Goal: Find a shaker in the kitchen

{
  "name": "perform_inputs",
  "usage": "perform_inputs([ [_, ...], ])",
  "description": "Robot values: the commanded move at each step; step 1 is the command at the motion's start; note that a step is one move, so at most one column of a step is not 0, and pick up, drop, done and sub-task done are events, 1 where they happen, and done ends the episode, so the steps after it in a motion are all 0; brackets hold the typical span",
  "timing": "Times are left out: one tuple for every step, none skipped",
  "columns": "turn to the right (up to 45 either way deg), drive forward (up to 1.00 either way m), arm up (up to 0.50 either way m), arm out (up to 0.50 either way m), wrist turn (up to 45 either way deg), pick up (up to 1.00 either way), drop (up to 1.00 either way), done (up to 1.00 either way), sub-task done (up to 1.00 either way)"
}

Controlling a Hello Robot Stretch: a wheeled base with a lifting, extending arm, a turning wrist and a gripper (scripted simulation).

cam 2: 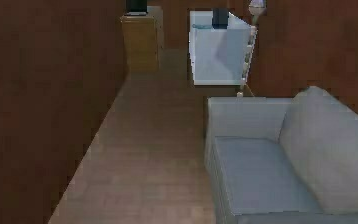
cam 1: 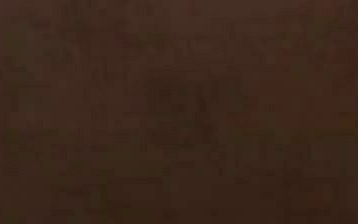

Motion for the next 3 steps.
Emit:
perform_inputs([
  [-45.0,0.0,0.0,0.0,0.0,0.0,0.0,0.0,0.0],
  [0.0,0.8,0.0,0.0,0.0,0.0,0.0,0.0,0.0],
  [-36.0,0.0,0.0,0.0,0.0,0.0,0.0,0.0,0.0],
])
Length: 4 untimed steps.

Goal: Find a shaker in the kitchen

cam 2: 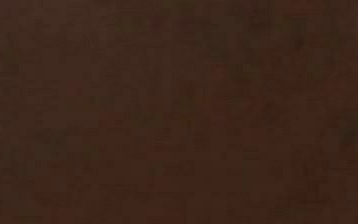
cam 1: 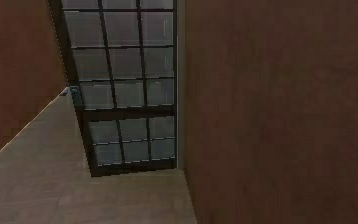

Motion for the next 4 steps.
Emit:
perform_inputs([
  [-3.0,0.0,0.0,0.0,0.0,0.0,0.0,0.0,0.0],
  [0.0,0.3,0.0,0.0,0.0,0.0,0.0,0.0,0.0],
  [12.0,0.0,0.0,0.0,0.0,0.0,0.0,0.0,0.0],
  [0.0,0.5,0.0,0.0,0.0,0.0,0.0,0.0,0.0],
])
